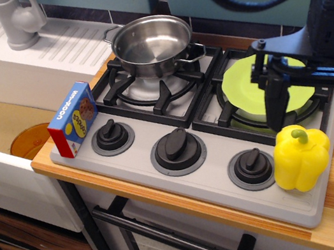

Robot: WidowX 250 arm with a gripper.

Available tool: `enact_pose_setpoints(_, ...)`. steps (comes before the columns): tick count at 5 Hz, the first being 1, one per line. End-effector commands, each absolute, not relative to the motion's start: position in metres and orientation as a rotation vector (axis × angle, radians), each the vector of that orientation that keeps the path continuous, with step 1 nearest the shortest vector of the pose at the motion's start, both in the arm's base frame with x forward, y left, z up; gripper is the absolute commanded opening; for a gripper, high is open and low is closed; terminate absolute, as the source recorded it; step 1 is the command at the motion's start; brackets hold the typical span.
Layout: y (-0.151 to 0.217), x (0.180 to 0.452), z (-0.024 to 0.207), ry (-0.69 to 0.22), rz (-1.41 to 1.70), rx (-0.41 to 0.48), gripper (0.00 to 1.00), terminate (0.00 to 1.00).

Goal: Put yellowpepper on plate and cookiebox in pot or pan on stove

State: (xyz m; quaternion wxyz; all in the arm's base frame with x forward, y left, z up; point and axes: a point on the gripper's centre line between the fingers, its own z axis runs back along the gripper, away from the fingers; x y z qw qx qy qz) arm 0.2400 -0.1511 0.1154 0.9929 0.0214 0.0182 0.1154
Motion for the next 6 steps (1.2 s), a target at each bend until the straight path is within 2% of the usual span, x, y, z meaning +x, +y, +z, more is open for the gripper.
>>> enact_pose_setpoints(1, -0.153, 0.251, 0.105, -0.03, 0.221, -0.002, 1.0, 0.0)
enact_pose_setpoints(2, -0.151, 0.254, 0.099, -0.055, 0.21, -0.013, 1.0, 0.0)
enact_pose_setpoints(6, -0.147, 0.258, 0.073, -0.252, 0.176, -0.044, 1.0, 0.0)
